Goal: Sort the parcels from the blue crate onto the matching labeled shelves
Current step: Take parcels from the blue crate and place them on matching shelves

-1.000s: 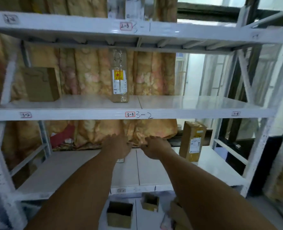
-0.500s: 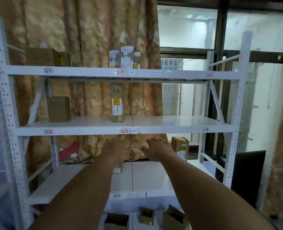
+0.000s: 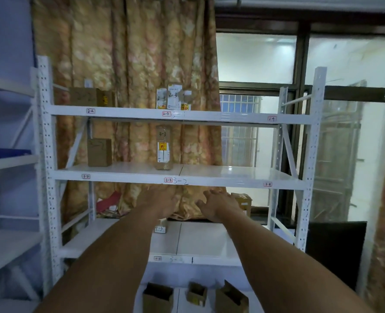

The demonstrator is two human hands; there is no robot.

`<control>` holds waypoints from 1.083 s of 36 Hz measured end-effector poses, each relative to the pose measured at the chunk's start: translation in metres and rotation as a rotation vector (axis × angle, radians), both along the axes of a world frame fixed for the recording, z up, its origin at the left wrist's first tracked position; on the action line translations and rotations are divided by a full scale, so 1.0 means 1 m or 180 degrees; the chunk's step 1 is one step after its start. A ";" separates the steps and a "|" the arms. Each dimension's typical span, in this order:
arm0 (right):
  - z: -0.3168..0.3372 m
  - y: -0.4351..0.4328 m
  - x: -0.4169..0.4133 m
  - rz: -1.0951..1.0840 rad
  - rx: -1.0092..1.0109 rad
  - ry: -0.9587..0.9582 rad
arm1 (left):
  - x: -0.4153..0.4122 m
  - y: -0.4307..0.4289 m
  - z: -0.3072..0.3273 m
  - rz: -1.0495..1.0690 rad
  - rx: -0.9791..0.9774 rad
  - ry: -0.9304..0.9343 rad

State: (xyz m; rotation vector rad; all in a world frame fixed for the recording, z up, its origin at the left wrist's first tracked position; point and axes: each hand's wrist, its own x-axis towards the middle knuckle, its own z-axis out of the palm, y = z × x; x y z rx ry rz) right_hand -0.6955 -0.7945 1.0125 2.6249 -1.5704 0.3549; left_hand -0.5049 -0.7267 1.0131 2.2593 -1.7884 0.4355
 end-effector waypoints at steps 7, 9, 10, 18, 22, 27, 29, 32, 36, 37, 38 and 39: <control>0.009 0.048 0.047 0.0421 0.0032 -0.0008 | 0.041 0.071 0.006 0.0410 -0.0108 0.0146; 0.011 0.062 0.076 0.0588 0.0083 0.0057 | 0.060 0.100 0.007 0.0573 -0.0126 0.0228; 0.012 0.071 0.093 0.0670 0.0102 0.0079 | 0.072 0.116 0.007 0.0691 -0.0128 0.0227; 0.012 0.189 0.248 0.1798 0.0150 0.0175 | 0.195 0.277 -0.019 0.1844 0.0187 0.0167; 0.002 0.268 0.335 0.2324 -0.0001 0.0228 | 0.248 0.375 -0.040 0.2384 0.0276 0.0279; -0.022 0.388 0.425 0.3002 -0.0068 0.0466 | 0.298 0.498 -0.070 0.3070 0.0375 0.0484; -0.036 0.432 0.454 0.3233 -0.0079 0.0530 | 0.316 0.543 -0.088 0.3304 0.0383 0.0582; -0.063 0.491 0.494 0.3579 -0.0091 0.0577 | 0.337 0.605 -0.120 0.3609 0.0416 0.0724; -0.115 0.559 0.542 0.4013 -0.0076 0.0759 | 0.356 0.682 -0.176 0.4051 0.0481 0.0948; -0.129 0.574 0.552 0.4106 -0.0043 0.0830 | 0.359 0.700 -0.189 0.4166 0.0501 0.0992; -0.143 0.588 0.561 0.4196 0.0003 0.0898 | 0.362 0.717 -0.205 0.4270 0.0528 0.1058; -0.158 0.601 0.570 0.4275 0.0047 0.0967 | 0.364 0.732 -0.219 0.4370 0.0572 0.1131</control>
